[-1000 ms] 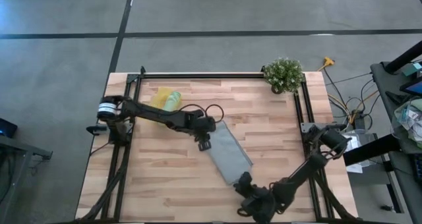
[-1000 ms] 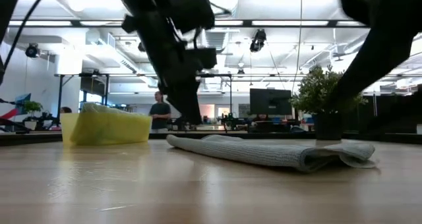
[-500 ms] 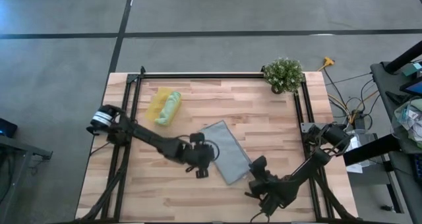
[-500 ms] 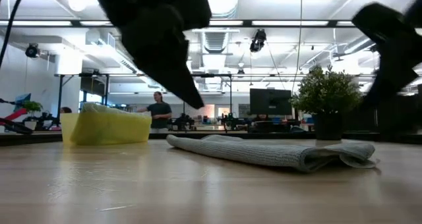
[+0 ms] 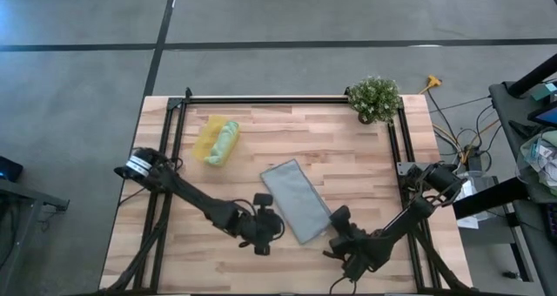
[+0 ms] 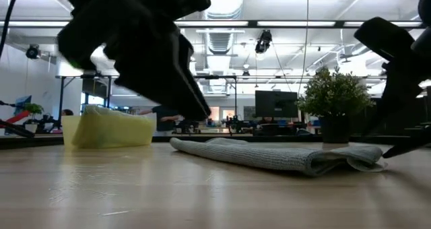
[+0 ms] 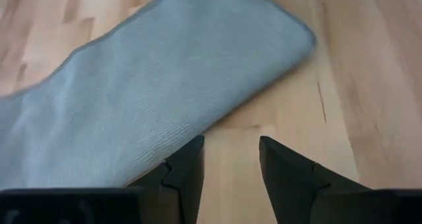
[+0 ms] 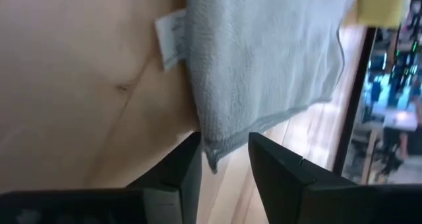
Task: Roll microfiber towels into tight, uniform cylinder then place into a basket
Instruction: Roll the gray towel
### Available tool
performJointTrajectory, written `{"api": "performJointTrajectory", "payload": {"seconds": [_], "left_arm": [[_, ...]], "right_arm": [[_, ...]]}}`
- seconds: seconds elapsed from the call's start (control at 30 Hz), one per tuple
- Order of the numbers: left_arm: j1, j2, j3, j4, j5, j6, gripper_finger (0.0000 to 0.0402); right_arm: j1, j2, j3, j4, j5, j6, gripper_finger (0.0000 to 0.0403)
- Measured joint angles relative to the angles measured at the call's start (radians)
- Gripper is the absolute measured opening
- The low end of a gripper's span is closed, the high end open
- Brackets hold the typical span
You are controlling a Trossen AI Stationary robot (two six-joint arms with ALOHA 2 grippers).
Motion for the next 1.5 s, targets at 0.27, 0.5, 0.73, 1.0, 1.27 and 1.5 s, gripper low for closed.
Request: {"api": "performJointTrajectory", "payload": {"seconds": [0.27, 0.5, 0.73, 1.0, 1.27, 1.5], "left_arm": [[-0.043, 0.056, 0.001, 0.063, -0.028, 0.122, 0.013], [-0.086, 0.052, 0.001, 0.065, -0.044, 0.117, 0.013], [-0.107, 0.052, 0.001, 0.068, -0.048, 0.115, 0.013], [-0.108, 0.052, 0.001, 0.07, -0.048, 0.09, 0.013], [-0.108, 0.052, 0.001, 0.071, -0.048, 0.09, 0.013], [-0.109, 0.053, 0.001, 0.071, -0.048, 0.086, 0.013]], "right_arm": [[-0.043, -0.005, -0.021, 0.048, -0.037, -0.231, 0.0118], [-0.069, -0.005, -0.014, 0.034, -0.098, -0.351, 0.0118], [-0.067, -0.013, 0.022, -0.006, -0.139, -0.447, 0.0118], [-0.132, -0.022, 0.018, 0.003, -0.24, -0.509, 0.0117], [-0.209, -0.024, 0.018, 0.046, -0.325, -0.559, 0.0072], [-0.246, -0.021, 0.016, 0.099, -0.327, -0.539, 0.0023]]}}
